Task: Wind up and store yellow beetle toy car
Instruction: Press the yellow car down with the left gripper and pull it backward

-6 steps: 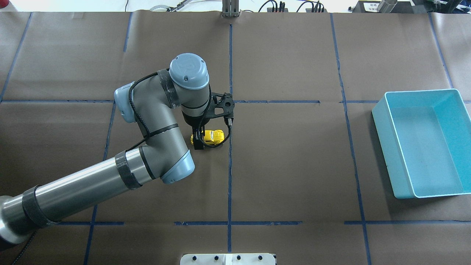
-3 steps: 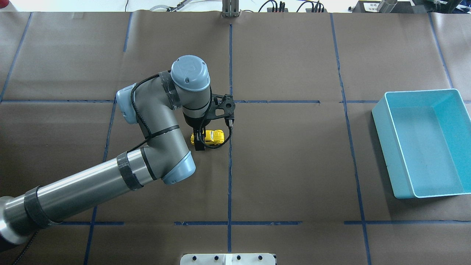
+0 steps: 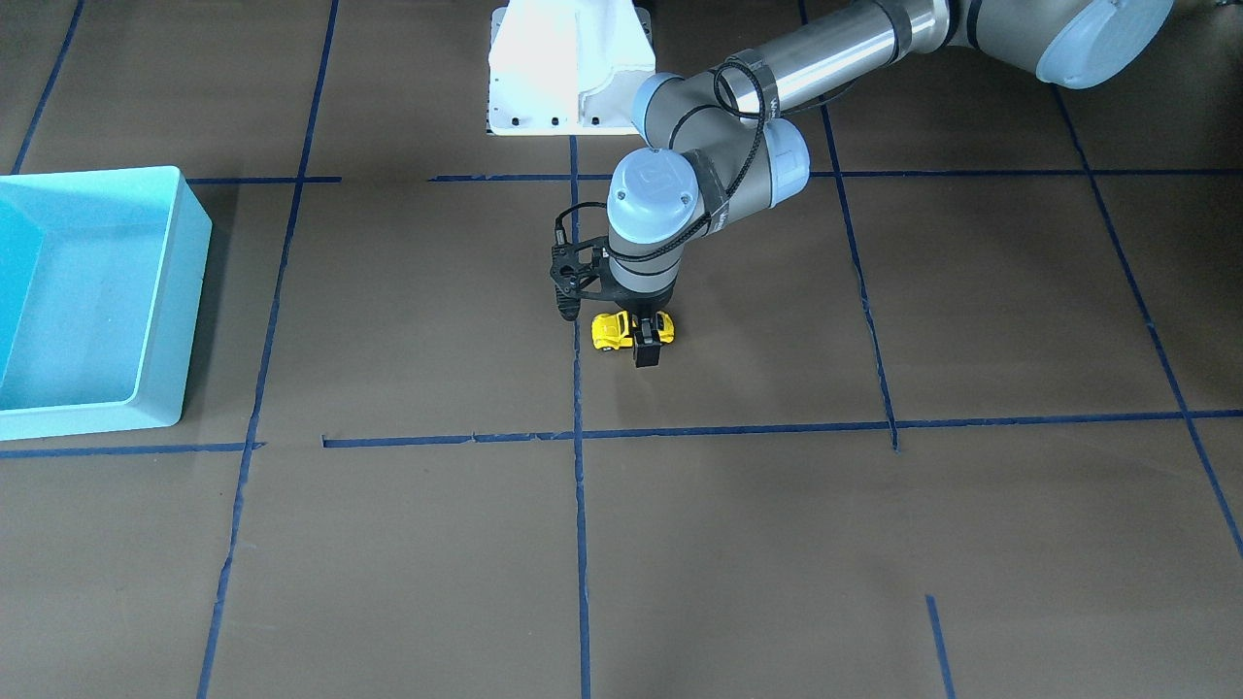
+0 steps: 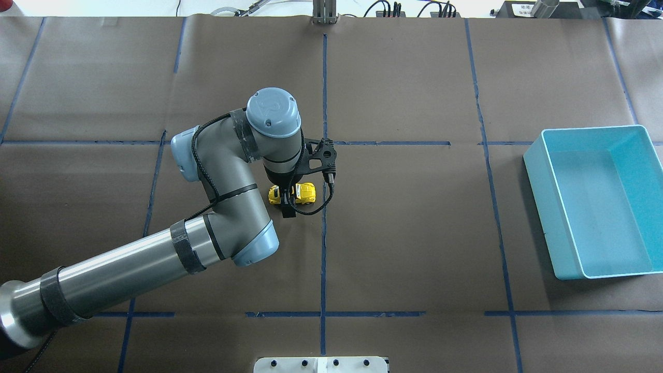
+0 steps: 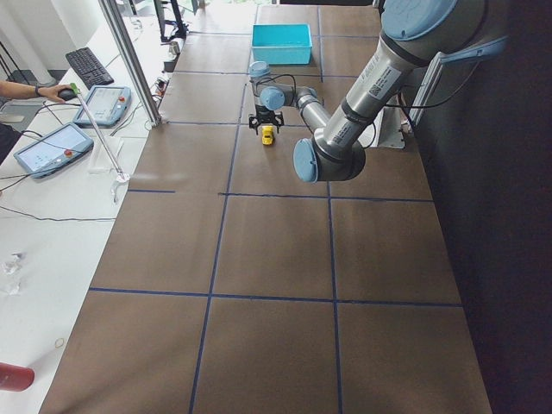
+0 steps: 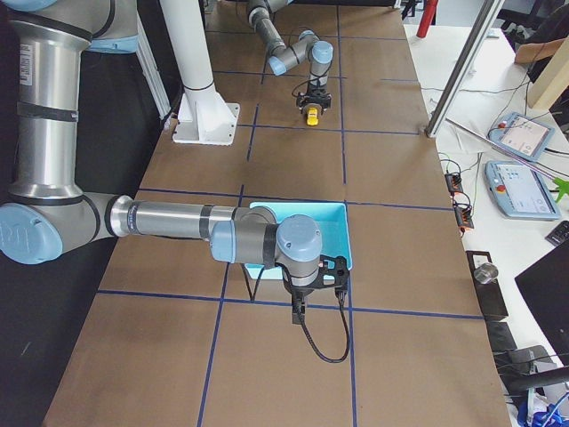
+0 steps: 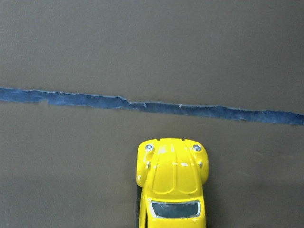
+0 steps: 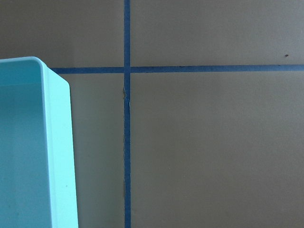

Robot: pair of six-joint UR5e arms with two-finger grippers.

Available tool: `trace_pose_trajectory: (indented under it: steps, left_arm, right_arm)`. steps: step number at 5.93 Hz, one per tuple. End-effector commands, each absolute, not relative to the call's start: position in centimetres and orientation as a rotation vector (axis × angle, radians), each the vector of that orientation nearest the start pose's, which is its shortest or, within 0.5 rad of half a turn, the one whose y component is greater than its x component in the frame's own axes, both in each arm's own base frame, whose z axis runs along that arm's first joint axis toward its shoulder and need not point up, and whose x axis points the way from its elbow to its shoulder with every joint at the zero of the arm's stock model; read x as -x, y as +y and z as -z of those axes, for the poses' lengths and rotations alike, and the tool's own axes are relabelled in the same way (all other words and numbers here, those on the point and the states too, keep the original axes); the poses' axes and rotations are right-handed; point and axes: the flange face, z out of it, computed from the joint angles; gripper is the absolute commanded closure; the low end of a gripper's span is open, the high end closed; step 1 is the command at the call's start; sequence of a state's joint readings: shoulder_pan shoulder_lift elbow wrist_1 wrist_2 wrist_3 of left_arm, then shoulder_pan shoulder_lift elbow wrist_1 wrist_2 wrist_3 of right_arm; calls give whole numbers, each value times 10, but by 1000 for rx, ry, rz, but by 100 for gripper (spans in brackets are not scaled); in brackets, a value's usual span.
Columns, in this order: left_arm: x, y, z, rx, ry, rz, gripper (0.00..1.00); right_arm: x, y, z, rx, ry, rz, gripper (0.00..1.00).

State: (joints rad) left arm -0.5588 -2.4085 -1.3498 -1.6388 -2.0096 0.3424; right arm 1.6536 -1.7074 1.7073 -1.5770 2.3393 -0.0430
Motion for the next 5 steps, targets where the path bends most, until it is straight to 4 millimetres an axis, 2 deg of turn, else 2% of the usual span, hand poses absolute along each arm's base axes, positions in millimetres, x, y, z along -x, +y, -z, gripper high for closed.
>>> trace_pose_trajectory:
  steps: [1,3,5]
  left_arm:
    - [-606,-484,-225,-547,682,-1428,10]
    - [-606,-486,-220,-554,682,-1426,33]
    - [-605,-485,-220,-556,682,-1432,67]
  right_arm:
    - [-100,-427,-656,-42,-766,-40,0]
    - [-100,-427,-656,-41,-760,-39,0]
    - [-100,-426,-658,-39,-760,-40,0]
